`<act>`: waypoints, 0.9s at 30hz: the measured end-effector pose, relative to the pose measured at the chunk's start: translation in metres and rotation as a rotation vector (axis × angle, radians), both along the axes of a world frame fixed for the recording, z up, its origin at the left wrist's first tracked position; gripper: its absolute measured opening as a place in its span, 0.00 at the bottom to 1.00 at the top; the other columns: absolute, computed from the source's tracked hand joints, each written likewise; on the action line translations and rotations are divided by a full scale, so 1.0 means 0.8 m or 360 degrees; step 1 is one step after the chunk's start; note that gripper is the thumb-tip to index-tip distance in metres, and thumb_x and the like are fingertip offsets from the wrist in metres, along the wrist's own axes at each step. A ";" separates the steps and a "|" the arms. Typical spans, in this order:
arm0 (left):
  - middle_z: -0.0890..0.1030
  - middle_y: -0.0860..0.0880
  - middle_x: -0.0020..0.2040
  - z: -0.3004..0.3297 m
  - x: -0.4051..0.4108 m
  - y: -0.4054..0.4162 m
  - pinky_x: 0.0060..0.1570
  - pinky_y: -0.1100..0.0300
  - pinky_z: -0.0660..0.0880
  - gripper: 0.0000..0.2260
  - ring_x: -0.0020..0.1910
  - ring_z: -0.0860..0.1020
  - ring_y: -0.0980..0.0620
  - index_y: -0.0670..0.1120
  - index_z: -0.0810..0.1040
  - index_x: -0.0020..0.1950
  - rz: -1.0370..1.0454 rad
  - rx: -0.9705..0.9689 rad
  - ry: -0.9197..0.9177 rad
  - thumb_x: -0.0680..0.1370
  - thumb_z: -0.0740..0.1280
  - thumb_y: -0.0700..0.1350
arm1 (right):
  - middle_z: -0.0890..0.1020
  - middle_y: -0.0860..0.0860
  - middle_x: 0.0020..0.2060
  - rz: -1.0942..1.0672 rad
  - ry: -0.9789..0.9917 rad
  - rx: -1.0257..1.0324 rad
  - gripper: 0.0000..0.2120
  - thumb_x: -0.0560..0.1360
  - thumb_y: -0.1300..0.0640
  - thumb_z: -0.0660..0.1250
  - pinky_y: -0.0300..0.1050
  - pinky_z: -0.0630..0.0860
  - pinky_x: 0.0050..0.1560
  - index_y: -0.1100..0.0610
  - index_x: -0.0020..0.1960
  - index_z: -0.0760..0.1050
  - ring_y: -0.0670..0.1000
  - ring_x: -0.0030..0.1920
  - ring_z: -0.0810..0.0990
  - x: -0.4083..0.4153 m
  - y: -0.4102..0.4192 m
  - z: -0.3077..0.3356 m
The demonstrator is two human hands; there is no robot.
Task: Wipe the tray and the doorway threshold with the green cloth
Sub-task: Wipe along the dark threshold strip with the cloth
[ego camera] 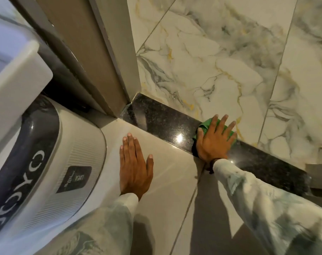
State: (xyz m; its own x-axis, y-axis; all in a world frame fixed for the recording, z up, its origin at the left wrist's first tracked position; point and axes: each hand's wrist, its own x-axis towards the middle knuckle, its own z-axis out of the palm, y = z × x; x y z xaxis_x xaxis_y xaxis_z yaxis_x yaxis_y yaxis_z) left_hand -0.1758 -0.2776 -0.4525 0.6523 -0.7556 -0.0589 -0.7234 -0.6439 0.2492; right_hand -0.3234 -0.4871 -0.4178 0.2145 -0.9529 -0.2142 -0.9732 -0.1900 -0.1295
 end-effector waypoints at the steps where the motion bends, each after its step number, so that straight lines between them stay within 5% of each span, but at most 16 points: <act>1: 0.52 0.38 0.86 -0.001 -0.006 0.002 0.83 0.43 0.49 0.34 0.85 0.52 0.38 0.39 0.51 0.86 0.0004 0.0001 0.0001 0.86 0.48 0.60 | 0.45 0.59 0.82 -0.0135 -0.0012 0.0021 0.38 0.80 0.38 0.47 0.73 0.44 0.75 0.59 0.82 0.46 0.67 0.80 0.41 0.023 -0.004 0.000; 3: 0.51 0.38 0.86 -0.003 -0.018 0.005 0.84 0.44 0.48 0.35 0.85 0.51 0.38 0.39 0.49 0.86 -0.0011 0.0016 -0.0009 0.86 0.46 0.60 | 0.46 0.57 0.82 -0.0077 -0.0024 0.0039 0.38 0.80 0.39 0.49 0.73 0.42 0.75 0.60 0.82 0.47 0.65 0.81 0.42 0.065 0.002 -0.003; 5: 0.52 0.37 0.86 -0.001 -0.026 0.002 0.84 0.43 0.49 0.35 0.85 0.52 0.37 0.39 0.50 0.86 -0.0016 0.0024 -0.0008 0.86 0.46 0.60 | 0.48 0.56 0.82 0.0335 -0.0029 -0.0062 0.37 0.80 0.41 0.50 0.71 0.43 0.77 0.59 0.82 0.47 0.63 0.81 0.43 0.077 0.024 -0.008; 8: 0.54 0.36 0.85 0.005 -0.038 -0.011 0.83 0.42 0.50 0.34 0.84 0.54 0.35 0.37 0.53 0.85 -0.0040 0.0032 -0.0016 0.86 0.47 0.59 | 0.47 0.53 0.82 0.0715 -0.0063 -0.0154 0.35 0.81 0.42 0.50 0.66 0.46 0.79 0.56 0.82 0.46 0.59 0.82 0.43 0.018 0.052 -0.003; 13: 0.54 0.35 0.85 0.011 -0.061 -0.029 0.83 0.41 0.53 0.33 0.84 0.54 0.35 0.36 0.53 0.84 -0.0207 0.0043 0.0008 0.86 0.48 0.57 | 0.48 0.57 0.82 0.0008 0.0074 -0.0186 0.36 0.81 0.39 0.48 0.66 0.45 0.79 0.57 0.82 0.46 0.64 0.81 0.45 -0.126 0.055 -0.001; 17: 0.54 0.36 0.85 0.009 -0.078 -0.026 0.83 0.41 0.54 0.33 0.84 0.55 0.36 0.36 0.54 0.84 -0.0304 0.0029 -0.0007 0.86 0.51 0.56 | 0.52 0.59 0.81 -0.0801 -0.0028 -0.0106 0.40 0.78 0.39 0.53 0.72 0.48 0.75 0.61 0.81 0.50 0.67 0.80 0.49 -0.101 0.015 -0.001; 19: 0.55 0.36 0.85 0.007 -0.083 -0.023 0.83 0.42 0.52 0.33 0.84 0.55 0.36 0.36 0.54 0.84 -0.0353 0.0025 -0.0041 0.86 0.51 0.56 | 0.51 0.58 0.82 -0.0703 -0.0072 -0.0102 0.40 0.79 0.39 0.52 0.70 0.45 0.77 0.62 0.81 0.49 0.65 0.81 0.49 -0.072 0.014 -0.002; 23: 0.53 0.35 0.86 0.008 -0.085 -0.025 0.83 0.41 0.52 0.33 0.85 0.53 0.36 0.36 0.52 0.84 -0.0347 0.0012 -0.0033 0.86 0.51 0.56 | 0.48 0.52 0.82 0.0022 -0.0009 -0.0193 0.35 0.80 0.40 0.48 0.60 0.41 0.80 0.55 0.82 0.46 0.57 0.82 0.45 -0.125 0.053 -0.004; 27: 0.53 0.35 0.86 0.010 -0.086 -0.028 0.83 0.40 0.53 0.34 0.85 0.53 0.35 0.36 0.52 0.85 -0.0350 -0.0007 -0.0018 0.85 0.51 0.56 | 0.52 0.54 0.82 -0.0586 0.0027 -0.0307 0.35 0.80 0.40 0.50 0.63 0.48 0.79 0.53 0.82 0.47 0.59 0.82 0.50 -0.208 0.061 -0.008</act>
State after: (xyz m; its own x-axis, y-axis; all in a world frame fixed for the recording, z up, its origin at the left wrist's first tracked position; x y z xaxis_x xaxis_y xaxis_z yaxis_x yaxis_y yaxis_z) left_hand -0.2445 -0.3003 -0.4447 0.4726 -0.8799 -0.0489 -0.8489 -0.4694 0.2429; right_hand -0.4900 -0.4383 -0.4245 -0.1500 -0.9884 -0.0251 -0.9824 0.1519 -0.1091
